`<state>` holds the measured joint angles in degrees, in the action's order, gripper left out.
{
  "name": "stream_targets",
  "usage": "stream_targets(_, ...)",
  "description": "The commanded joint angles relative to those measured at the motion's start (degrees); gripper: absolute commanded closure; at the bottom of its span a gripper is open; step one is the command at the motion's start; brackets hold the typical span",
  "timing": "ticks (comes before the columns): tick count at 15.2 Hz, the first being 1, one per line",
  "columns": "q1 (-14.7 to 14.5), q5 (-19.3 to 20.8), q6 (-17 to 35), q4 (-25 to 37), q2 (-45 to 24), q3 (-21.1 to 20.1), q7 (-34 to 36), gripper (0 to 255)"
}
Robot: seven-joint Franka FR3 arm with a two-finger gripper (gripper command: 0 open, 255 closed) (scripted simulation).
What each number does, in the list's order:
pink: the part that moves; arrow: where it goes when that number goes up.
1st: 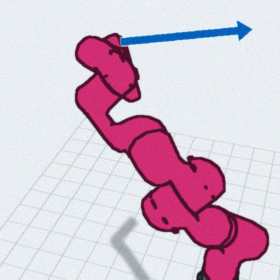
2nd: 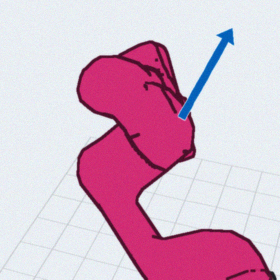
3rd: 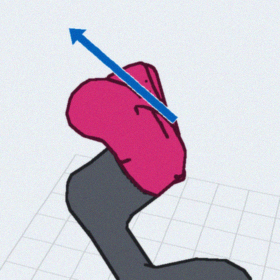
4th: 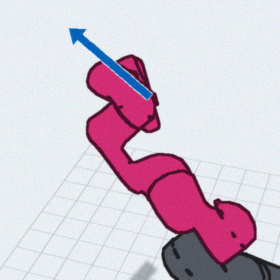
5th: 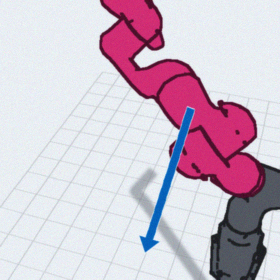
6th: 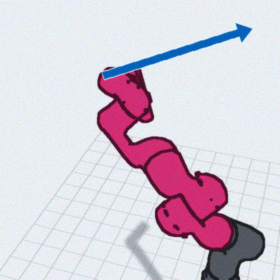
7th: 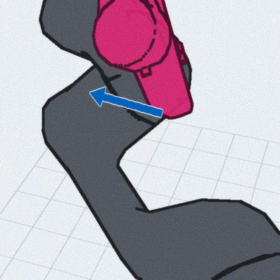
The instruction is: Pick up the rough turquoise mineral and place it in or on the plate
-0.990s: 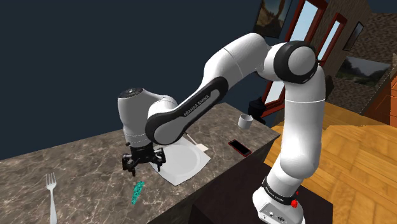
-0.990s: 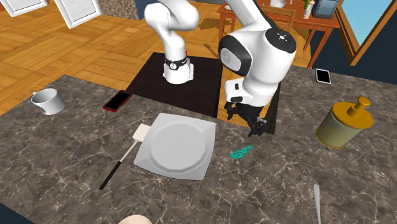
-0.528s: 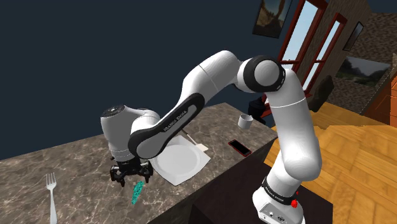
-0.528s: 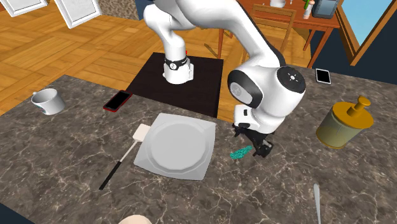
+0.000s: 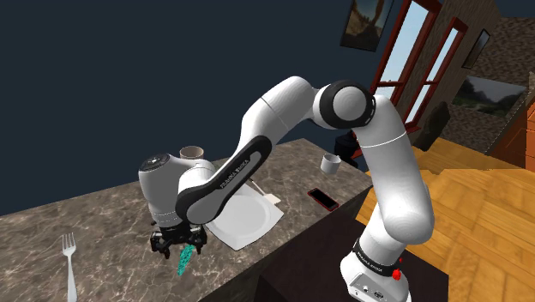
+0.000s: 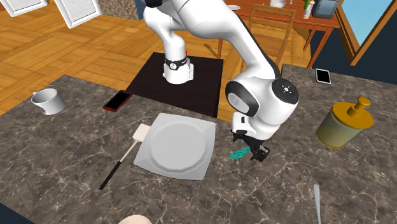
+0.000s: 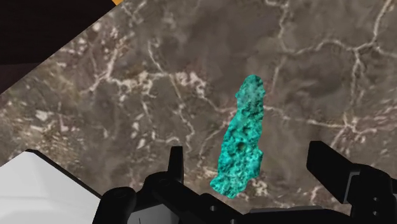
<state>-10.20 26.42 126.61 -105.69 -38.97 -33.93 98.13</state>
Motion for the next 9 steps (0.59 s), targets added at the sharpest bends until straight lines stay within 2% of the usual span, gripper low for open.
stream_targets(1,-0.1,0.1,0.1,0.0,-0.1,0.1,0.0,0)
stream_targets(5,0.0,0.1,0.1,0.0,-0.1,0.1,0.0,0)
stream_targets(6,0.0,0.1,0.1,0.0,-0.1,0.1,0.0,255)
stream_targets(9,0.0,0.1,0.1,0.0,-0.1,0.1,0.0,255)
